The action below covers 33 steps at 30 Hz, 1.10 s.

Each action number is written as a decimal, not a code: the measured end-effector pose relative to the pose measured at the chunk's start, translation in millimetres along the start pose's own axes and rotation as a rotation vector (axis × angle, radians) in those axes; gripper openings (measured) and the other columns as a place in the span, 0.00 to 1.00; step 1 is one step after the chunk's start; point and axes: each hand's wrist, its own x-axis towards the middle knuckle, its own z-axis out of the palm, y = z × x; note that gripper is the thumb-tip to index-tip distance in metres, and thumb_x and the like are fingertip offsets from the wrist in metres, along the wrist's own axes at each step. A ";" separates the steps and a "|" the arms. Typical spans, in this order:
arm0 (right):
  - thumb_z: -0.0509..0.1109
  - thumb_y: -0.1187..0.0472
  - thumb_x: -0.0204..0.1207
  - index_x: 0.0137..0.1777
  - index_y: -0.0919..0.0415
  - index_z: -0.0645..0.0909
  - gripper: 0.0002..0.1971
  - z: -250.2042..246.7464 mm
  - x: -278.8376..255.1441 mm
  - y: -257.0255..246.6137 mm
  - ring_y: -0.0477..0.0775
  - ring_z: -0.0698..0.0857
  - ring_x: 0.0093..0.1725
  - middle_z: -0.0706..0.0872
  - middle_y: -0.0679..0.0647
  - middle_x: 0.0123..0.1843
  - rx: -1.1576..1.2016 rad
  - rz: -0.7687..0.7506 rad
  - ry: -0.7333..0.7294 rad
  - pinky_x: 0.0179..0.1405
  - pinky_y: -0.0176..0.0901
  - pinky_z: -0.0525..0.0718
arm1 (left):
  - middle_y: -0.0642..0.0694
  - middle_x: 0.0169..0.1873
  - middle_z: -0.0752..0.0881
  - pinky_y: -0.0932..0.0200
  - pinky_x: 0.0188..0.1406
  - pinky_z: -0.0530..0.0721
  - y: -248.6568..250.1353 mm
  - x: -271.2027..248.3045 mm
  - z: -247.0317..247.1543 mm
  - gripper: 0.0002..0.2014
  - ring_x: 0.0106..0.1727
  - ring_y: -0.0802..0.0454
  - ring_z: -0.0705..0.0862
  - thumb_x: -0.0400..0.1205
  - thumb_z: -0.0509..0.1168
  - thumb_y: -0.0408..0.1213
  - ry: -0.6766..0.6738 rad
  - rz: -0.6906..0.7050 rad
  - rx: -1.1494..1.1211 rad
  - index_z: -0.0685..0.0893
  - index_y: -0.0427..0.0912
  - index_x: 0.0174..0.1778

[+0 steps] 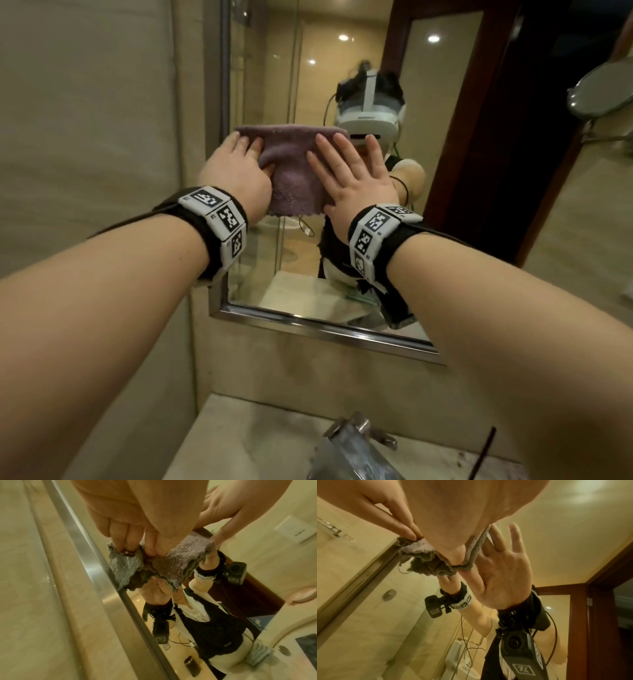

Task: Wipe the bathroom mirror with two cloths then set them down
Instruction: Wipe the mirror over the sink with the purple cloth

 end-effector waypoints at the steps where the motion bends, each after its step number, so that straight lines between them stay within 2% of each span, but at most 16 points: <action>1: 0.54 0.45 0.81 0.81 0.52 0.30 0.39 -1.2 3.4 -3.1 0.57 0.30 0.81 0.29 0.52 0.82 0.006 -0.006 0.009 0.74 0.64 0.27 | 0.38 0.82 0.49 0.49 0.80 0.41 -3.2 0.9 2.0 0.25 0.82 0.41 0.50 0.89 0.39 0.44 -0.004 -0.009 -0.003 0.51 0.44 0.83; 9: 0.53 0.41 0.81 0.81 0.51 0.31 0.40 -7.9 20.7 -15.7 0.56 0.32 0.81 0.30 0.52 0.83 -0.025 -0.027 0.069 0.72 0.65 0.26 | 0.37 0.82 0.51 0.48 0.80 0.41 -24.5 -0.1 7.9 0.26 0.82 0.41 0.50 0.88 0.43 0.47 -0.019 0.016 0.110 0.52 0.43 0.82; 17: 0.52 0.39 0.80 0.82 0.50 0.32 0.40 -6.9 8.0 8.3 0.54 0.33 0.82 0.31 0.50 0.83 -0.056 -0.049 0.084 0.68 0.63 0.23 | 0.36 0.82 0.45 0.49 0.80 0.40 -13.3 1.7 2.1 0.27 0.82 0.40 0.46 0.88 0.42 0.51 -0.006 0.000 0.015 0.51 0.46 0.83; 21: 0.49 0.38 0.80 0.81 0.50 0.31 0.39 -0.2 -10.6 35.2 0.54 0.31 0.81 0.30 0.50 0.83 -0.063 -0.006 0.067 0.70 0.64 0.23 | 0.32 0.81 0.41 0.47 0.79 0.39 6.3 1.8 -15.3 0.27 0.82 0.37 0.43 0.87 0.42 0.52 0.071 0.085 0.014 0.50 0.49 0.83; 26: 0.46 0.37 0.80 0.81 0.49 0.29 0.38 10.2 -43.3 79.7 0.54 0.31 0.81 0.29 0.50 0.82 -0.131 0.059 0.023 0.69 0.65 0.22 | 0.32 0.80 0.37 0.48 0.79 0.37 39.6 6.2 -52.0 0.27 0.82 0.37 0.41 0.87 0.43 0.53 0.126 0.150 -0.012 0.46 0.55 0.82; 33: 0.48 0.38 0.81 0.79 0.49 0.26 0.39 15.3 -79.2 136.5 0.53 0.29 0.80 0.26 0.49 0.81 -0.148 0.146 -0.058 0.71 0.63 0.23 | 0.33 0.80 0.37 0.49 0.79 0.36 78.5 13.6 -99.6 0.27 0.82 0.37 0.40 0.87 0.43 0.52 0.176 0.206 -0.082 0.45 0.55 0.82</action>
